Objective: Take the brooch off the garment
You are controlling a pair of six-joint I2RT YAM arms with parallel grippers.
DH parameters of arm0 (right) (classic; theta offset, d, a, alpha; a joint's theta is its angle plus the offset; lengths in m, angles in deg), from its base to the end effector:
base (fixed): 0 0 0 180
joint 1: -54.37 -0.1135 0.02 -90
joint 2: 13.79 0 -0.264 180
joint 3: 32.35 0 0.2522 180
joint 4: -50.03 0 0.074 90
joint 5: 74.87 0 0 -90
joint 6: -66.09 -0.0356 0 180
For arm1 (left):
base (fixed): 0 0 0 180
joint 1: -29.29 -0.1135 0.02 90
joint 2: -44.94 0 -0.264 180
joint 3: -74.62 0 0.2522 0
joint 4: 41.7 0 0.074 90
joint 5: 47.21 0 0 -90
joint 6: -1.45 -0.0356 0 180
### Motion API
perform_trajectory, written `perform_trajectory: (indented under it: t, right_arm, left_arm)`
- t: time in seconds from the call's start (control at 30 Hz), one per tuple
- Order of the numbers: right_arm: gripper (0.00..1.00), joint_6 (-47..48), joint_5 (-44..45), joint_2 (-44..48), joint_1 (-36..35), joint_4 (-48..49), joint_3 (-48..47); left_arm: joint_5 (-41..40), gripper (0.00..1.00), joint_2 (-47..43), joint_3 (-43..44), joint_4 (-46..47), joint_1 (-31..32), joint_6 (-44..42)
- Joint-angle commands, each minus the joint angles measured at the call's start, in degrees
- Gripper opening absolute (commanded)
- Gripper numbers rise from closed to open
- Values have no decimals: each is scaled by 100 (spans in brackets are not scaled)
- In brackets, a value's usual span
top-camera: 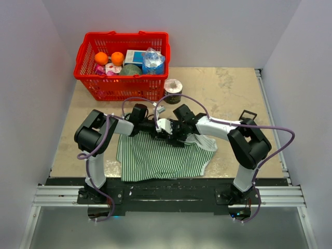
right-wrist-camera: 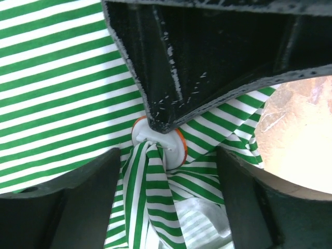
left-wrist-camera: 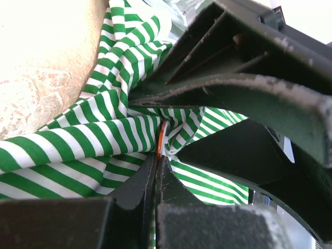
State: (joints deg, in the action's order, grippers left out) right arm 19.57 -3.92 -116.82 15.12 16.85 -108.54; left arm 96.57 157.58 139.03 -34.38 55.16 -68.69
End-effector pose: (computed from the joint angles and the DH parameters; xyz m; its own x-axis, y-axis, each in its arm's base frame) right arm 0.2701 0.2357 0.1636 0.0117 -0.8303 -0.5571 -0.9872 0.0791 -0.1387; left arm 0.3127 -0.1836 0.1068 -0.8282 0.1785 -0.5313 0.5583 0.3469 -0.7536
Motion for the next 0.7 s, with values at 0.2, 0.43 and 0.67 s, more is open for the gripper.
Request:
perform_trajectory:
  t: [0.2,0.43,0.67]
  right_arm:
    - [60,187,112,283,31,149,-102]
    - [51,406,-64,327,31,9,-129]
    - [57,557,137,458,31,110,-68]
  left_arm:
    - [177,0,241,243,-236,-29,-228]
    - [177,0,258,349,-447,-29,-447]
    - [264,0,373,533,-719,-29,-650]
